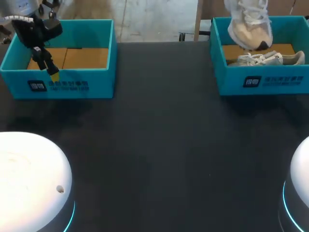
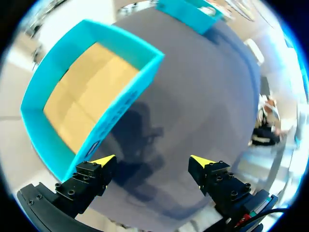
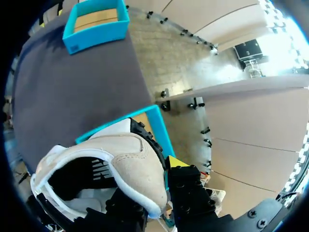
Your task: Take the shoe out of the shoebox, open the shoe tongue, remove and reinsert the insole, then place the shoe into the shoebox
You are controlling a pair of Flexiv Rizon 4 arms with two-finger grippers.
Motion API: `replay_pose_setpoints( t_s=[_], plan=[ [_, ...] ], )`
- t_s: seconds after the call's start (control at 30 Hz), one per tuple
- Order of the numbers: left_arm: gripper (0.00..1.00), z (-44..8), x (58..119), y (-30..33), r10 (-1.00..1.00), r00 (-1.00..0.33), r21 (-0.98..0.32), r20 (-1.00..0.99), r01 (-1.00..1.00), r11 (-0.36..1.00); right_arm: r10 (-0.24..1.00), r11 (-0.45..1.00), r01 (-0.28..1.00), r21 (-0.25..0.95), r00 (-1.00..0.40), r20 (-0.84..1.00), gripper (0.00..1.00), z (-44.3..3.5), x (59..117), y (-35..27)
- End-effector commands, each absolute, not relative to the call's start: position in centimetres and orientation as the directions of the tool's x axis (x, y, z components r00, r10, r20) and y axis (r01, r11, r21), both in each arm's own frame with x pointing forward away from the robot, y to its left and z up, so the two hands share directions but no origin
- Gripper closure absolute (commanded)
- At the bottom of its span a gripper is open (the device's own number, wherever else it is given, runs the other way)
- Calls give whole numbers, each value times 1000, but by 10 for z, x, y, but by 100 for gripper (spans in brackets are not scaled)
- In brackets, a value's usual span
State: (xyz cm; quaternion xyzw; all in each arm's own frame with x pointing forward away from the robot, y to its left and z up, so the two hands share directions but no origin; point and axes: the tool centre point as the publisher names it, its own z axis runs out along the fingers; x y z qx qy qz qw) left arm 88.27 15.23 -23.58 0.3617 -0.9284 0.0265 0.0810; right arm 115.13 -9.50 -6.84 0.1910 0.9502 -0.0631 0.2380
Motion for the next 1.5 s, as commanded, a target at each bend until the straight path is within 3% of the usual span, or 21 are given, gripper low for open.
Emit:
replay_pose_setpoints(
  t_s=[0.03, 0.2, 0.53, 1.0, 1.17, 1.27, 1.37, 1.5],
  plan=[
    [0, -237, 902, 154, -998, -35, 343, 55, -938, 52, 352, 911, 412, -21, -802, -483, 100, -65, 1190, -130],
    [0, -244, 915, 164, -990, 140, 408, 11, -904, -123, 356, 916, 402, 10, -798, -486, 100, -60, 1218, -154],
    [0, -244, 918, 176, -943, 323, 423, -75, -846, -324, 358, 910, 414, -13, -804, -475, 100, -59, 1245, -175],
    [0, -245, 915, 184, -928, 361, 421, -87, -831, -363, 358, 910, 414, -13, -804, -475, 100, -59, 1245, -175],
    [0, -245, 915, 184, -928, 361, 421, -87, -831, -363, 641, 706, 707, 31, -620, -453, 100, -63, 1243, -198],
    [0, -245, 915, 184, -928, 361, 421, -87, -831, -363, 747, 579, 814, 53, -503, -435, 100, -67, 1239, -208],
    [0, -245, 915, 184, -928, 361, 421, -87, -831, -363, 883, 290, 957, 11, -263, -388, 100, -74, 1232, -226],
    [0, -245, 915, 184, -928, 361, 421, -87, -831, -363, 883, 290, 957, 11, -263, -388, 100, -74, 1232, -226]
  ],
)
